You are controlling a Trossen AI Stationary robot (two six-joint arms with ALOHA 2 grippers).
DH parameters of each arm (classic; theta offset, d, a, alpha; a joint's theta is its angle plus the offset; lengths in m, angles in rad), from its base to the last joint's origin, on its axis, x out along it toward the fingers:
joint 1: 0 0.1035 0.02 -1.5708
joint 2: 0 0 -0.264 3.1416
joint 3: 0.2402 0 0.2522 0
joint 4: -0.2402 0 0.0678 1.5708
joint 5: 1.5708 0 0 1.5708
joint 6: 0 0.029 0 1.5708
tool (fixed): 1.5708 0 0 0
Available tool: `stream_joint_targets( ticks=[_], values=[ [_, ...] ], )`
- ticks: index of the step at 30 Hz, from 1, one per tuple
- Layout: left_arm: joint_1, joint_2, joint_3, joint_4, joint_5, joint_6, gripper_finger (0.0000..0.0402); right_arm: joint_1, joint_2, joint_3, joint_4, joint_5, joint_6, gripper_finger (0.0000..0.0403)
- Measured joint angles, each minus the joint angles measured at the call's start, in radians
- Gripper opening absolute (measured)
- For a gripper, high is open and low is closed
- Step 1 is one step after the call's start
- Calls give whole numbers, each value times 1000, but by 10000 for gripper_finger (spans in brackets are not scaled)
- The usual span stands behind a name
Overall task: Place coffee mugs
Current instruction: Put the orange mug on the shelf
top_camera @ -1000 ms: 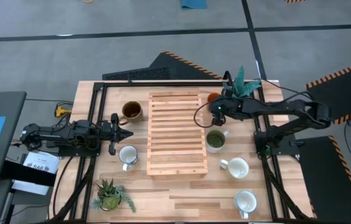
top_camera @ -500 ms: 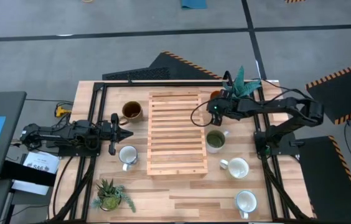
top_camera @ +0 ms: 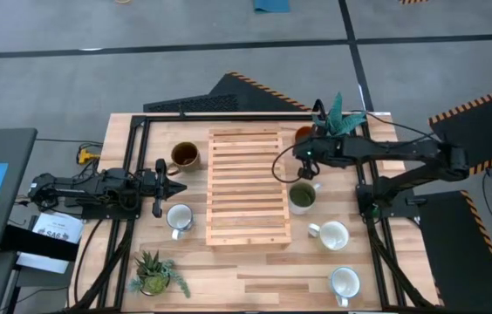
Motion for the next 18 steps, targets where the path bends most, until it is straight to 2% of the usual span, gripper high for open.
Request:
stream_joint_targets(
  ticks=[7, 12, 18],
  values=[
    [0, 0, 0, 0, 0, 0, 0, 77, -26, 109, -103, 68, 38, 42],
    [0, 0, 0, 0, 0, 0, 0, 117, -23, 188, -153, 137, 1, 42],
    [0, 0, 0, 0, 0, 0, 0, 152, -22, 281, -155, 166, -70, 42]
  ],
)
